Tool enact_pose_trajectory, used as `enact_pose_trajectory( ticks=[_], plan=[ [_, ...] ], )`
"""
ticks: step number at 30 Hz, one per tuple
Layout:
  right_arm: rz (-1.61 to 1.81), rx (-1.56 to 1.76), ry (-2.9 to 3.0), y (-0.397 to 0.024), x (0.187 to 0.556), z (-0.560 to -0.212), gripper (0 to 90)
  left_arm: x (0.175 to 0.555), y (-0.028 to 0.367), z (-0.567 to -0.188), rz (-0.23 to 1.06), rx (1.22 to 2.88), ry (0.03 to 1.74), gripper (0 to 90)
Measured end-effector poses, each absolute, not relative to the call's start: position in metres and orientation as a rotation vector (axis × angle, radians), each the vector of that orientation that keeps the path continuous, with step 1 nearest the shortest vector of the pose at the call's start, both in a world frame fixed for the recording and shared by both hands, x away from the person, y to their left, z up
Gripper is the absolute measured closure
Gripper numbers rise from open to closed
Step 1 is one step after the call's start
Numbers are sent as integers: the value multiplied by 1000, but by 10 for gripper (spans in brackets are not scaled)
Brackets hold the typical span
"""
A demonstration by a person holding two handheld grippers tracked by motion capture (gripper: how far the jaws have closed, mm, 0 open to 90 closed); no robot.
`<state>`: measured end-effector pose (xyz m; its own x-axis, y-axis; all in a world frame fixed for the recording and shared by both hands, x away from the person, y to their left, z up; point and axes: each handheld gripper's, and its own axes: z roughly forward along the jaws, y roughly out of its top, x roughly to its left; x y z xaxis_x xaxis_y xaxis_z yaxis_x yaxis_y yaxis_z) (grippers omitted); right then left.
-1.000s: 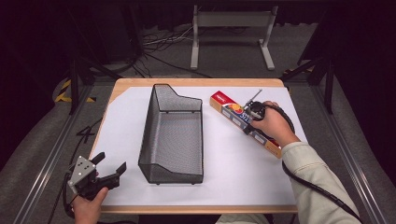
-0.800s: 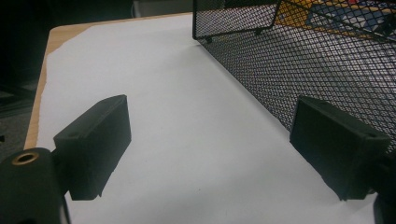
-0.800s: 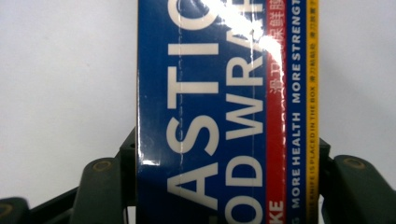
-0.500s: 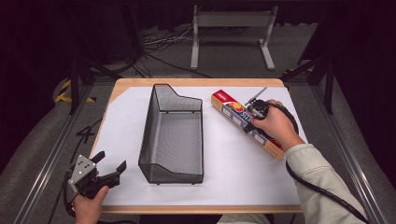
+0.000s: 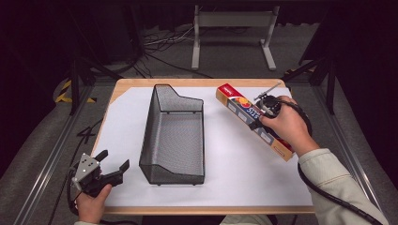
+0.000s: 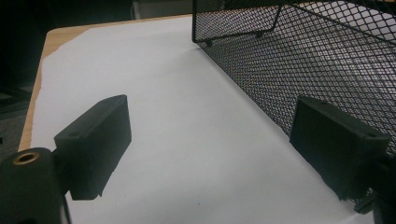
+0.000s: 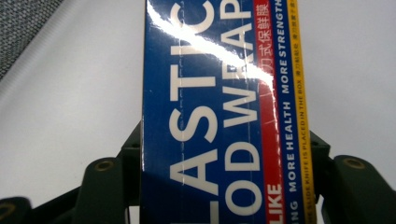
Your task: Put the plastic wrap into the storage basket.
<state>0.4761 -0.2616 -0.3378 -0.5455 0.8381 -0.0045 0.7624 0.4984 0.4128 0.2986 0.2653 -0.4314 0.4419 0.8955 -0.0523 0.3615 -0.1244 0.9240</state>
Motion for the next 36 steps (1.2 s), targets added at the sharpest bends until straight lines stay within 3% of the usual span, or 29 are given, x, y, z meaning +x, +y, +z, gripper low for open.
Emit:
enact_pose_trajectory(
  ticks=[15,36],
  plan=[
    [641,1452,2450,-259,441,-303,402,306,260,-431,671,1702,1094,136],
    [757,1428,2451,-185,399,-265,403,306,261,-431,675,1694,1092,135]
  ],
)
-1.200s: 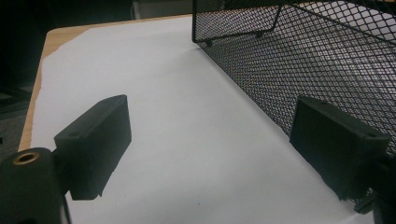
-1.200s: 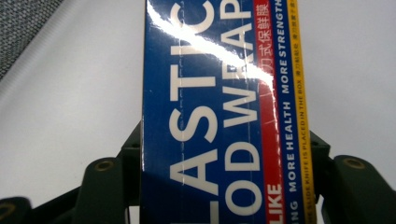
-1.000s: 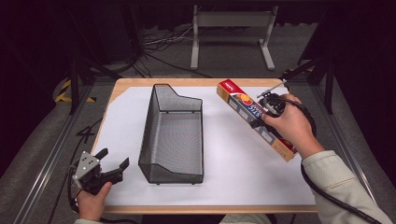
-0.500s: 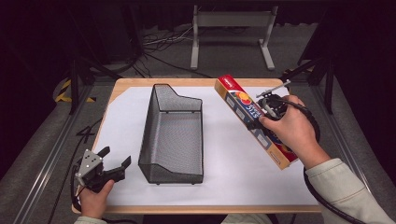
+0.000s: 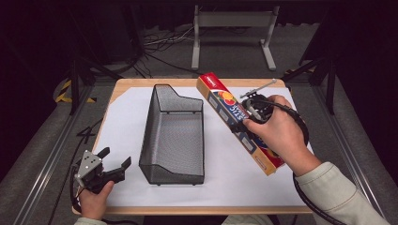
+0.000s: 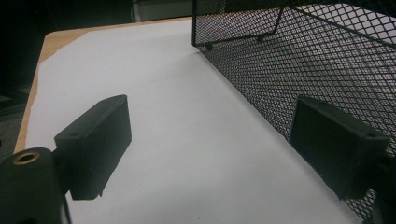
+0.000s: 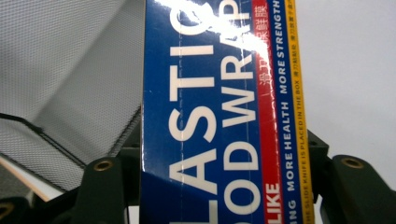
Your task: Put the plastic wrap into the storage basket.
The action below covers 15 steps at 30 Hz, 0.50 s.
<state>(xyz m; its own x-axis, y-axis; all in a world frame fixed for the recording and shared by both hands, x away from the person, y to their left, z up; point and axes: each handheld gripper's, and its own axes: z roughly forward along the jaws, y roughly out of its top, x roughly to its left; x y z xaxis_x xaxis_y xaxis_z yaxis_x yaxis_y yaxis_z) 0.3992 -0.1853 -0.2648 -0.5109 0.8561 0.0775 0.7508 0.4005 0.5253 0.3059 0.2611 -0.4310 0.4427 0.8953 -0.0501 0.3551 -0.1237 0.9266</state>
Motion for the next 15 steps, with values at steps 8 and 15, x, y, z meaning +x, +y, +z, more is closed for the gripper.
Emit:
enact_pose_trajectory(
  ticks=[8,15],
  plan=[
    [798,1405,2482,-154,391,-263,403,305,262,-431,677,1695,1091,136],
    [812,1380,2507,-135,391,-266,403,303,263,-431,680,1689,1098,136]
  ],
)
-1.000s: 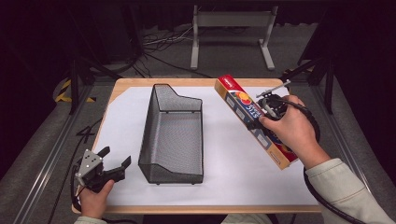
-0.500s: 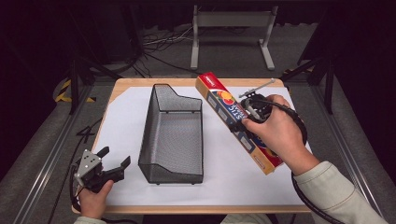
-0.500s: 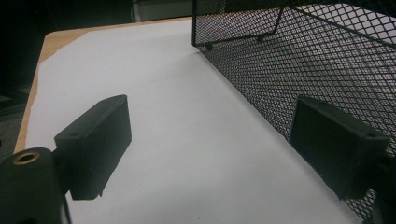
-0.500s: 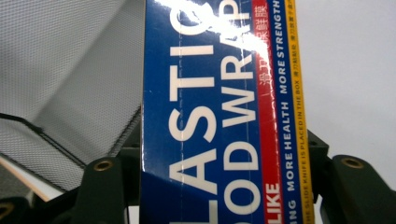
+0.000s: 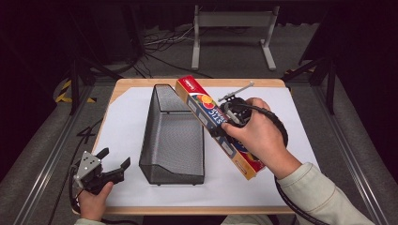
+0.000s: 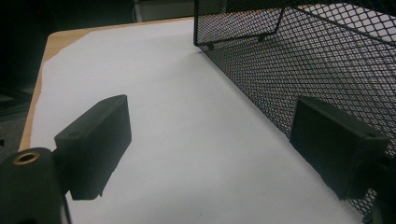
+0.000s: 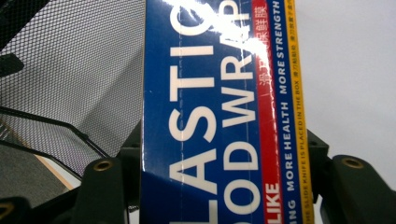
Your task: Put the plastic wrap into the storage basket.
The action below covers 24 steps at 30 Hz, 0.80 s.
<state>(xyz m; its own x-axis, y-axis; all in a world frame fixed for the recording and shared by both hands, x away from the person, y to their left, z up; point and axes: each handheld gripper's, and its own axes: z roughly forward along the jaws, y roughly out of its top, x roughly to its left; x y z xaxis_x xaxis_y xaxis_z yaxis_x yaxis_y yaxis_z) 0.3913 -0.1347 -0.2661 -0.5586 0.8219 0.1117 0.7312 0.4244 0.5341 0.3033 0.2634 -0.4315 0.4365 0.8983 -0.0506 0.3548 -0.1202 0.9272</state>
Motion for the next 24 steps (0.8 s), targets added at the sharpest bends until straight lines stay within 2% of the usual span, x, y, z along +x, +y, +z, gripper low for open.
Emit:
enact_pose_trajectory(
  ticks=[24],
  plan=[
    [771,1457,2506,-78,394,-291,402,305,261,-431,681,1702,1087,141]
  ],
)
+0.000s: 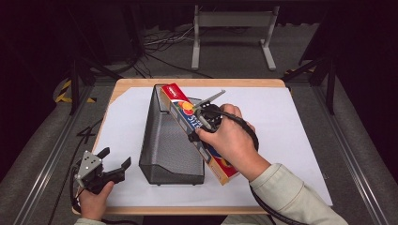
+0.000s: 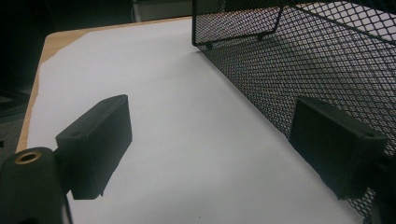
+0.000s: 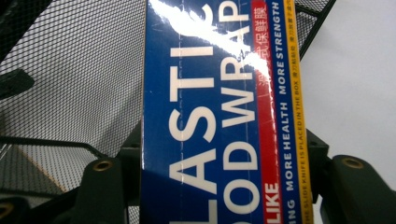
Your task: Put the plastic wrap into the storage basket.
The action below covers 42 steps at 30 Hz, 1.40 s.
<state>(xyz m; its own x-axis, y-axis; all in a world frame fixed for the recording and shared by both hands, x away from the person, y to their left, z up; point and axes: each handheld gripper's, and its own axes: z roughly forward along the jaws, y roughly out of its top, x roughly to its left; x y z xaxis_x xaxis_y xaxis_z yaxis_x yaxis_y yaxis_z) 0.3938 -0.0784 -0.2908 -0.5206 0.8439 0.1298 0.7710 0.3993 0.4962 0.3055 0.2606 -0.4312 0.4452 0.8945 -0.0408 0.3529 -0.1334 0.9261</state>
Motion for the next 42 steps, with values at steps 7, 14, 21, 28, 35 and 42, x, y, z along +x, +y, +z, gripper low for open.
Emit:
enact_pose_trajectory(
  ticks=[7,14,21,28,35,42],
  plan=[
    [770,1512,2480,-73,401,-302,400,307,260,-432,683,1704,1087,141],
    [750,1536,2482,-65,404,-315,399,308,259,-432,684,1707,1086,141],
    [727,1553,2496,-57,406,-327,397,308,260,-432,684,1706,1087,141],
    [689,1577,2506,-53,410,-336,396,307,261,-433,684,1709,1089,141],
    [621,1584,2518,-48,414,-342,394,306,261,-433,682,1706,1096,141],
    [539,1589,2530,-39,419,-345,392,305,262,-433,686,1706,1091,141]
  ],
)
